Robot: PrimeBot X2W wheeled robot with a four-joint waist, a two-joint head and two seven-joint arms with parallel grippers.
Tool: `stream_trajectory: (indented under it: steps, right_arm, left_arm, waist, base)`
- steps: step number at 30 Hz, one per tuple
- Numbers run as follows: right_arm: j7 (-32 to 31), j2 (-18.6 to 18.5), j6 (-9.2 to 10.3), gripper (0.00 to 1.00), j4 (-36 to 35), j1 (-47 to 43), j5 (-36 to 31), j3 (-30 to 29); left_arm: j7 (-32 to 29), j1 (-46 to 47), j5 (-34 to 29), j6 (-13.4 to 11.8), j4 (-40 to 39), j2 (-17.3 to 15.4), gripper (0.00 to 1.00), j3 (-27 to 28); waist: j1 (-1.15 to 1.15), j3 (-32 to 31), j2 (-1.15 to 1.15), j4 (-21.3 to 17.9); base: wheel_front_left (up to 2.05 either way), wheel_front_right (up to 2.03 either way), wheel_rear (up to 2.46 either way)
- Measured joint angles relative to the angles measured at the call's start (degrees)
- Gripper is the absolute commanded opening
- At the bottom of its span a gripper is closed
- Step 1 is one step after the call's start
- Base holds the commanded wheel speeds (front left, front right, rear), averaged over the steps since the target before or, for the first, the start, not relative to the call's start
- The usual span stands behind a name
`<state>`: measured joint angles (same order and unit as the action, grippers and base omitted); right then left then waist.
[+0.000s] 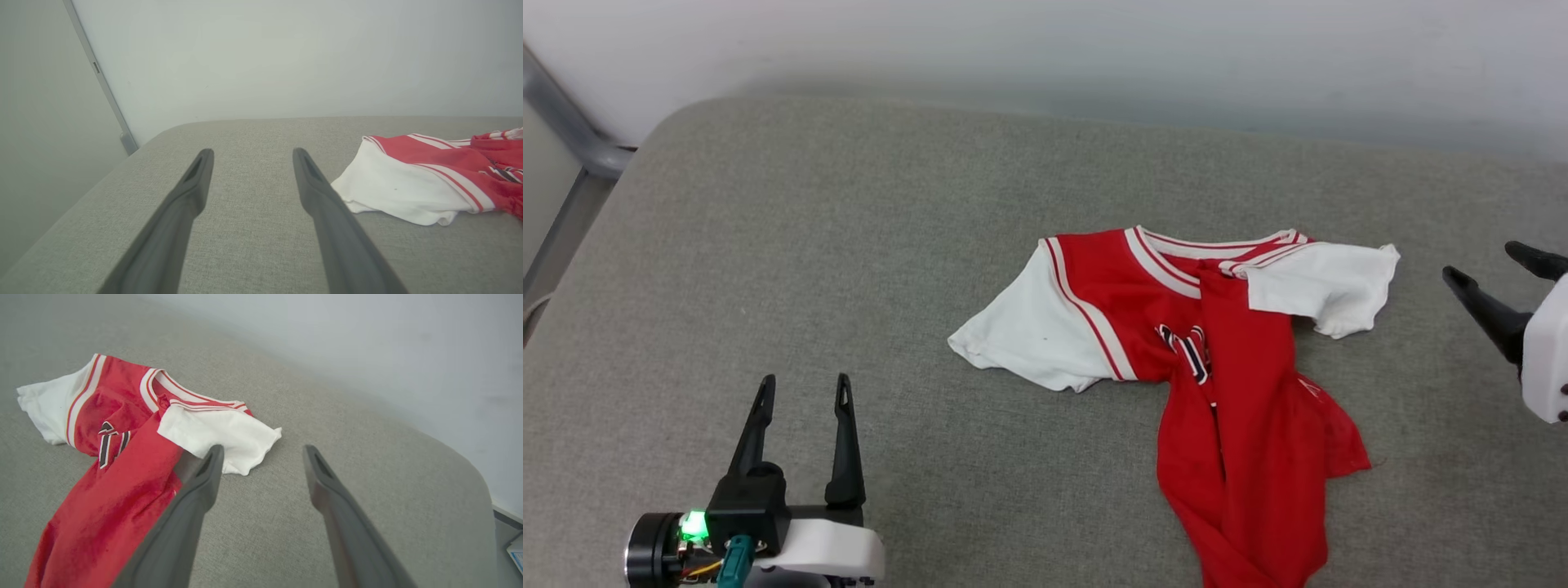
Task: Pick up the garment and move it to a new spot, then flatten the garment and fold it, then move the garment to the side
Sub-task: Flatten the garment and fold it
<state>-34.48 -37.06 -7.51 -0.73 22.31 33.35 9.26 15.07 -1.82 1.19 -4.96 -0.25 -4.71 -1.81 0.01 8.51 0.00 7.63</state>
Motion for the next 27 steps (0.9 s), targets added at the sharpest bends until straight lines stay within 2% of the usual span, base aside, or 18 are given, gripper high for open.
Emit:
stream_trajectory:
  steps: [3, 11, 22, 27]
  right_arm:
    - [-6.02, -1.56, 0.00, 1.00, 4.03, 2.58, 0.88, 2.36]
    - [-15.62, -1.65, -0.02, 1.00, 11.34, 9.06, 2.50, 5.52]
    - [-17.37, 2.22, -0.02, 1.00, 20.62, 15.74, -0.49, 7.90]
    - [-17.22, 0.75, 0.02, 1.00, 22.59, 16.25, -1.04, 11.28]
  left_arm:
    - [0.00, 0.94, 0.03, 0.12, -0.08, 0.07, 1.00, -0.26]
    - [0.00, 3.77, 0.19, 0.19, -0.16, 0.66, 1.00, -1.45]
    - [0.00, 7.64, 0.57, 0.19, -0.18, 1.26, 1.00, -2.94]
    - [0.00, 9.16, 0.57, 0.25, 0.16, 1.43, 1.00, -3.39]
  waist:
    - [0.00, 1.75, 0.00, 0.80]
    - [0.00, 6.66, 0.00, 2.73]
    - [0.00, 13.01, 0.00, 4.75]
    - [0.00, 14.71, 0.00, 5.83]
  base:
    - [0.00, 0.00, 0.00]
    - [0.00, 0.00, 0.00]
    - [0.00, 0.00, 0.00]
    - [0.00, 0.00, 0.00]
